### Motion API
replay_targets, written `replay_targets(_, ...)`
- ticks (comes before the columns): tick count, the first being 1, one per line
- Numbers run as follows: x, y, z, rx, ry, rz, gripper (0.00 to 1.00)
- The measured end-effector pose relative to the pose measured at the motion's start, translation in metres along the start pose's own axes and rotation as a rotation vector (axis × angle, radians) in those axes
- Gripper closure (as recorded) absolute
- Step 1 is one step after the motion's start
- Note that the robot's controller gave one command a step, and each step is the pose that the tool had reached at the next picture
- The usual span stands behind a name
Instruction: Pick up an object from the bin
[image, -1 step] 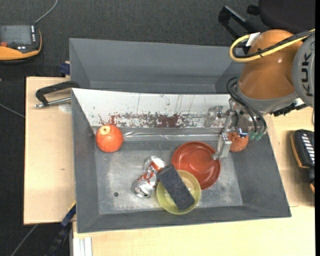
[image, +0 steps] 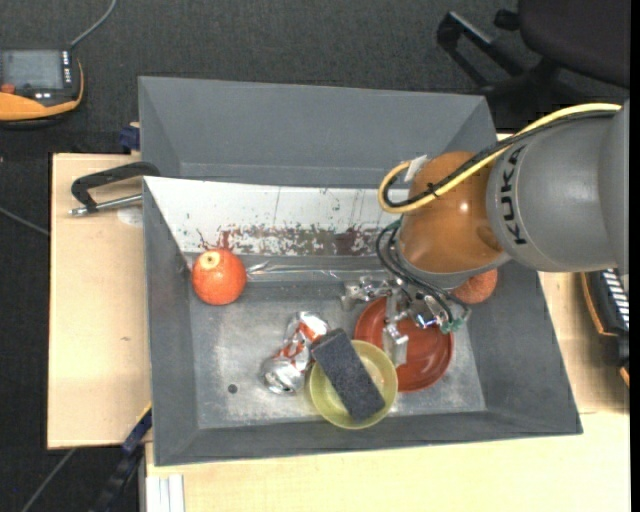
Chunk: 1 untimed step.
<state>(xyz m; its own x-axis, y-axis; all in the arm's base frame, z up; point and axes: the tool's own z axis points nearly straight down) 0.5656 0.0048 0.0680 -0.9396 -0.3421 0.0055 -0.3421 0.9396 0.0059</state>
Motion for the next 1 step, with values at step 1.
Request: replay_targets(1,0.0058,-0.0716,-0.0039,0.005,-0.007,-0.088,0.0)
